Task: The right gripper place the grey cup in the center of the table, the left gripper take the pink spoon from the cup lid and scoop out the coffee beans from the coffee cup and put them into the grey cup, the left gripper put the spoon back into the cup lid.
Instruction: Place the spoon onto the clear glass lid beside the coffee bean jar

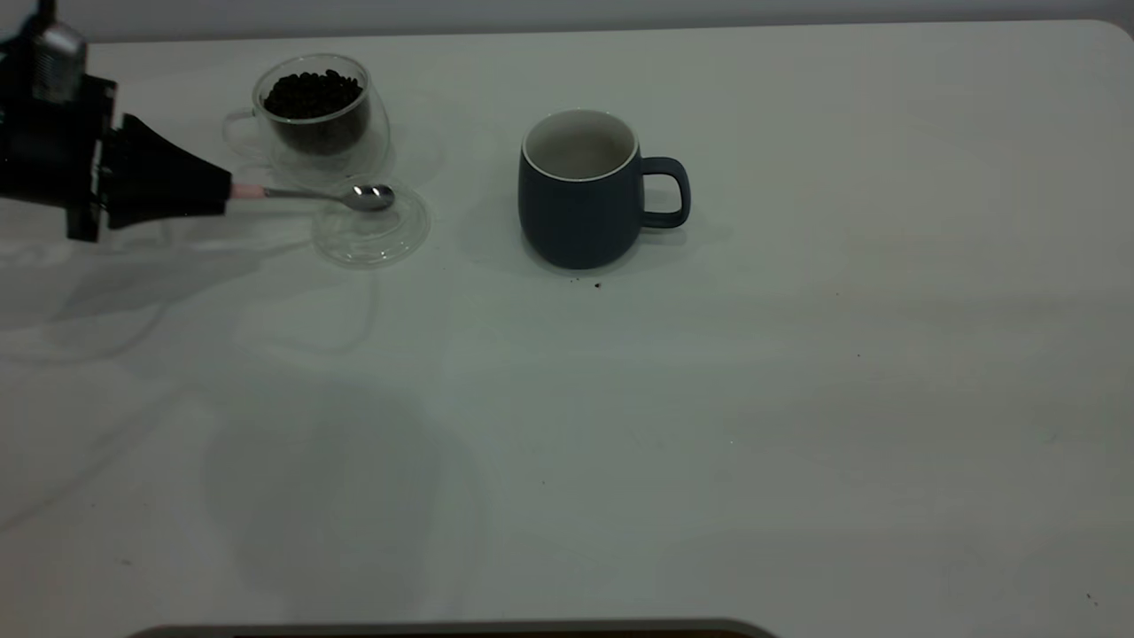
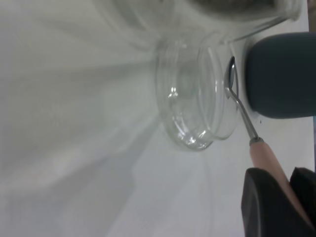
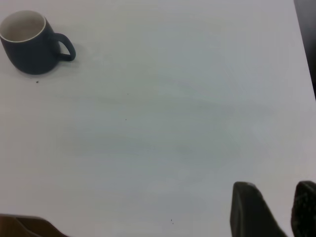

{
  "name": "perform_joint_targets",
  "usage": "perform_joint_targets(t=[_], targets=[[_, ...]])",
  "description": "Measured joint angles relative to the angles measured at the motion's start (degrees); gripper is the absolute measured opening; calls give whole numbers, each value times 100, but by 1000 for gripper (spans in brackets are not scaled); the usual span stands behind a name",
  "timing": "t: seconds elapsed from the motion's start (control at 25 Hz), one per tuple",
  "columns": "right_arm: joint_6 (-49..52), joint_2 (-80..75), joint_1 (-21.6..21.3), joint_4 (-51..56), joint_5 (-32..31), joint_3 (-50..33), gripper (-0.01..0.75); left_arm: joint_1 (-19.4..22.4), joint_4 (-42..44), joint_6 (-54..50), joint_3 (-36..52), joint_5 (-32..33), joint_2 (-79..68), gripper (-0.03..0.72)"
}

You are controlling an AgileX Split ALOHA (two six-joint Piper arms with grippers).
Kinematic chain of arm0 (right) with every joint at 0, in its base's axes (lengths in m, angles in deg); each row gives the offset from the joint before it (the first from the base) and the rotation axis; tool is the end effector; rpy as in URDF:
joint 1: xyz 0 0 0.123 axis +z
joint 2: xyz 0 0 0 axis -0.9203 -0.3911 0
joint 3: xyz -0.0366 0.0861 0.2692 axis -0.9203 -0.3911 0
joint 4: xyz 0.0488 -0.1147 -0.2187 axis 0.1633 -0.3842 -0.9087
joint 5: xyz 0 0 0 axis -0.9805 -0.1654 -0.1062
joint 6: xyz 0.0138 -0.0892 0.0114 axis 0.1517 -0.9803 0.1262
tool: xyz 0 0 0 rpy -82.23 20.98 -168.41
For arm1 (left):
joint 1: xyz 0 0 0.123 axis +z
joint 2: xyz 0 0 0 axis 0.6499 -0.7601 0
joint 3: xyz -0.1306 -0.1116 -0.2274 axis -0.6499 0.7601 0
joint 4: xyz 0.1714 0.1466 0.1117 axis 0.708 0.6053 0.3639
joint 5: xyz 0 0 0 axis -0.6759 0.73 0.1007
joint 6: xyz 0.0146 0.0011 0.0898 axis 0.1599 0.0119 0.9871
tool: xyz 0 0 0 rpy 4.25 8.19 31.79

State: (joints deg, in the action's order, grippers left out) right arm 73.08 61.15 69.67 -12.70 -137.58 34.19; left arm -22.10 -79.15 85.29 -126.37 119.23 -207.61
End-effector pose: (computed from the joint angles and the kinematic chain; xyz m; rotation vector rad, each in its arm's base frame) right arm 0.0002 0.0030 0.2642 -0.0886 2.1663 0.0515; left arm 0.4094 0.0588 -0.0141 -0.0498 2.5381 -1.2141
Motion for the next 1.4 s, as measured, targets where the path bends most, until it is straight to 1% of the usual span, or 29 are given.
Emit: perform_joint_targets(t=[0.2, 0.36, 0.8, 0.92, 0.96, 1.04, 1.2, 1.28, 1.4], targets=[[0, 0, 0, 0, 0, 0, 239, -134, -6, -4, 0, -157, -120, 123], [0, 0, 0, 0, 0, 0, 239, -141, -95, -11, 0, -296, -120, 123], [0, 0, 0, 0, 0, 0, 239, -196, -233, -123, 0, -373, -120, 123], [0, 0, 0, 0, 0, 0, 239, -201, -245, -266, 0, -401, -120, 143], [0, 0, 0, 0, 0, 0, 239, -201, -245, -312, 0, -423, -120, 162], [0, 0, 0, 0, 0, 0, 239, -201, -240, -399, 0, -451, -120, 225], [0, 0, 0, 0, 0, 0, 239, -201, -235, -578, 0, -423, -120, 397], [0, 0, 0, 0, 0, 0, 239, -201, -235, -602, 0, -303, -120, 479], [0, 0, 0, 0, 0, 0, 239, -142, -222, -619, 0, -79, -120, 566]])
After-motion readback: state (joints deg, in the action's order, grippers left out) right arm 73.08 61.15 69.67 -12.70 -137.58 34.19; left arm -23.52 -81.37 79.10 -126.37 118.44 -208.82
